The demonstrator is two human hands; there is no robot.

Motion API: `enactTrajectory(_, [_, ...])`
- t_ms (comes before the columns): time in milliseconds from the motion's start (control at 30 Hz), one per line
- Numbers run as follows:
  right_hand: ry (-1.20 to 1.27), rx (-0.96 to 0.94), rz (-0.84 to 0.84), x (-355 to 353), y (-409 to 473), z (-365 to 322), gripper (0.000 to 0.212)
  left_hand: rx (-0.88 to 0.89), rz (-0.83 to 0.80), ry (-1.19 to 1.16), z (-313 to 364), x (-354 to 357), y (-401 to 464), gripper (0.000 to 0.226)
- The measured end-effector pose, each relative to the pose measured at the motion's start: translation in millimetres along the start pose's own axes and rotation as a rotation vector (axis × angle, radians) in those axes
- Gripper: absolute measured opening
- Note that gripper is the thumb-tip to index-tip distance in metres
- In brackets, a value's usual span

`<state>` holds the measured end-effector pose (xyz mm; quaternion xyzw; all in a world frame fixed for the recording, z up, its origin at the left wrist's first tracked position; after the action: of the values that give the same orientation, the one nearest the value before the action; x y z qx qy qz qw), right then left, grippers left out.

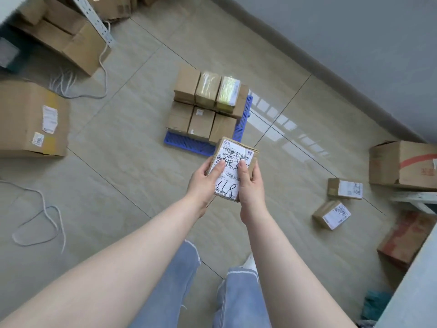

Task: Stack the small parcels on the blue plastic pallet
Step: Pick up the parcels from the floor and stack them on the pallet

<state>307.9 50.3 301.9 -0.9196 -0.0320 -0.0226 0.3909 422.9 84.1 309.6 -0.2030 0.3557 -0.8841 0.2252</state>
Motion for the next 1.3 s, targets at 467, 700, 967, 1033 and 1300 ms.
enactTrajectory(467, [-0.145,0.184,-0.107,154.9,82.1,-12.9,0.034,0.001,0.113,0.045,83.8,-113.3,106.7,0.026])
enactTrajectory(700, [-0.255,0.227,-0.133,189.0,171.5,-26.7,0.025,-0.019,0.167,0.175,97.8,-131.5,202.3,0.029])
enactTrajectory(967, [-0.312,0.247,-0.125,225.4,280.0,6.4,0.017,-0.083,0.232,0.486,71.6,-183.9,335.3,0.040])
enactTrajectory(1033, [-0.326,0.246,-0.113,231.7,308.3,20.2,0.023,-0.087,0.193,0.484,65.1,-188.6,364.7,0.040])
enactTrajectory(1300, [-0.398,0.207,-0.083,253.6,396.5,68.9,0.023,-0.145,0.166,0.447,41.7,-214.1,443.9,0.020])
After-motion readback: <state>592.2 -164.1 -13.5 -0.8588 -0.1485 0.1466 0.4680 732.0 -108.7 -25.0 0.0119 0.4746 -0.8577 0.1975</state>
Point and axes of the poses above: each hand's wrist, its own y-axis towards the middle knuckle, its own x-axis out of the palm, z = x × y, the point moved 8 cm from there along y, towards the middle knuckle, and after that the axes turned 6 degrees about -y, right-handed, at the moved point
